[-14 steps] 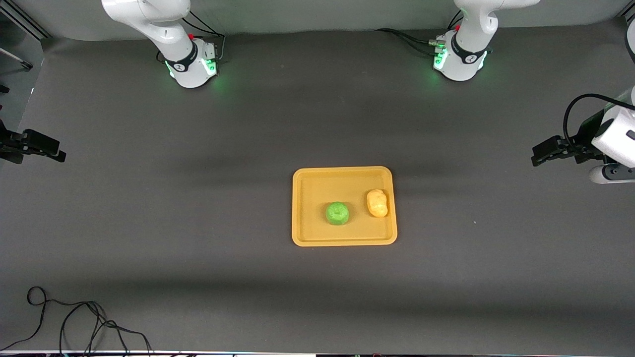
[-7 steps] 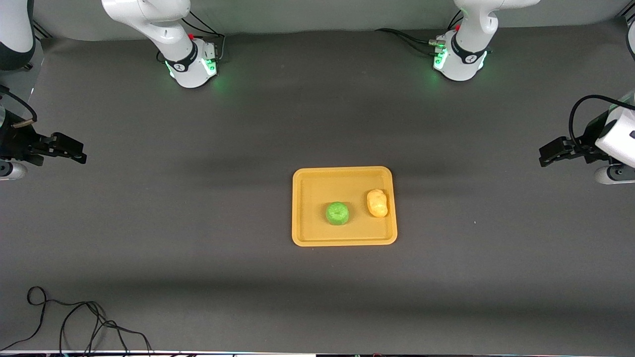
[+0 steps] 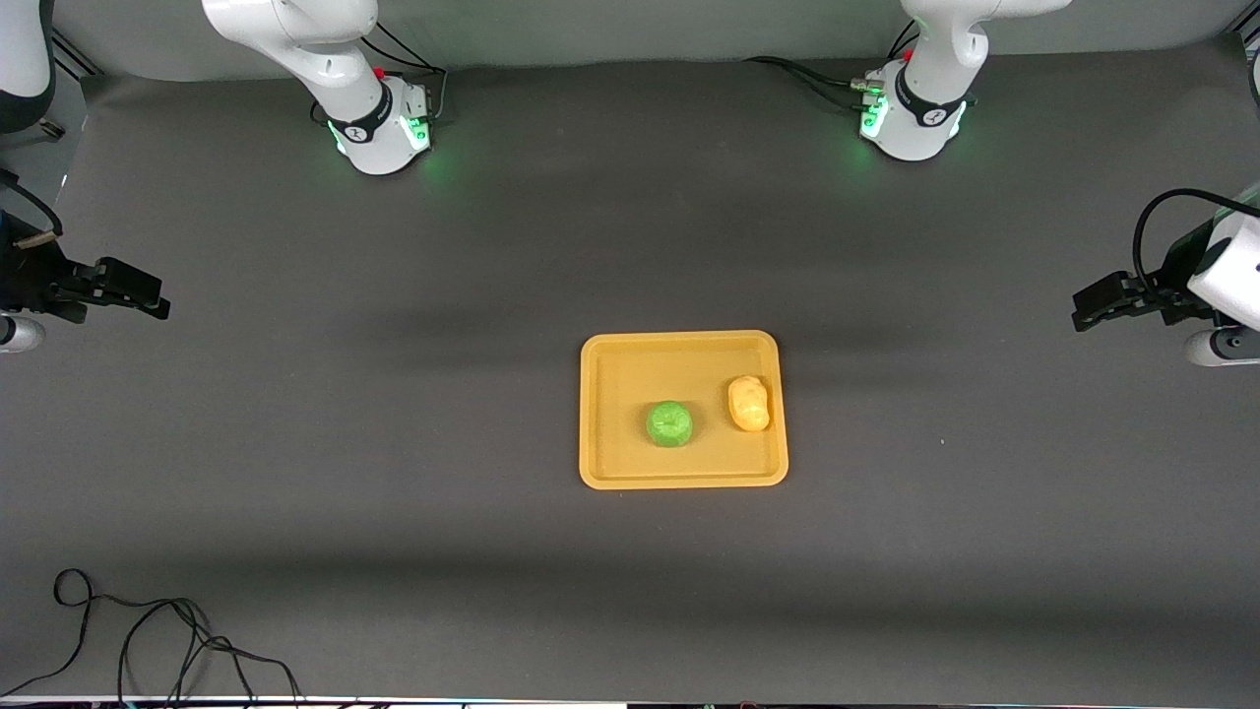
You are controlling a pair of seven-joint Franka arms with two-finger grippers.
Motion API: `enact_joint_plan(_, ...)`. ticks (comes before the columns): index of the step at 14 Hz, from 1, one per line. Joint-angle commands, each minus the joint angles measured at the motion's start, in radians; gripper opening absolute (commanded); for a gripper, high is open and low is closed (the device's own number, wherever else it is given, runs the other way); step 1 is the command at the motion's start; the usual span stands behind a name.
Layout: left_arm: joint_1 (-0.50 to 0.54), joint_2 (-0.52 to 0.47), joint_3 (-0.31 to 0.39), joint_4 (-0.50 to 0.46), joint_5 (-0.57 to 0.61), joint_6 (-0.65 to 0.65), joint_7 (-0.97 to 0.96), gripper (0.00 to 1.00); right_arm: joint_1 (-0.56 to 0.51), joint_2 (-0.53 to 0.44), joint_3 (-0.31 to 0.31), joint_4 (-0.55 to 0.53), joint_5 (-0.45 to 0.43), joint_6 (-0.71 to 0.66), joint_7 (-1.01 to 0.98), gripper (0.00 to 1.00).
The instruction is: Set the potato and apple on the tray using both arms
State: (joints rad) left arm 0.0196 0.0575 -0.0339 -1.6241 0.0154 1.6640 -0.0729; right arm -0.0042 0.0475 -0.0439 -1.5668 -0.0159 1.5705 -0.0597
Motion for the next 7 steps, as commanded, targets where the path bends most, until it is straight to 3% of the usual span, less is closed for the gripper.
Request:
enact_joint_plan(1, 0.003, 0.001, -0.001, 0.007, -0.012, -0.010, 0.039, 1.00, -0.011, -0.017, 0.010, 0.001, 0.019, -0.015, 0.008, 1.00)
enact_joint_plan(7, 0.005, 0.001, -0.001, 0.013, -0.017, -0.004, 0.044, 1.00, -0.011, -0.015, 0.010, 0.002, 0.021, -0.026, 0.009, 1.00)
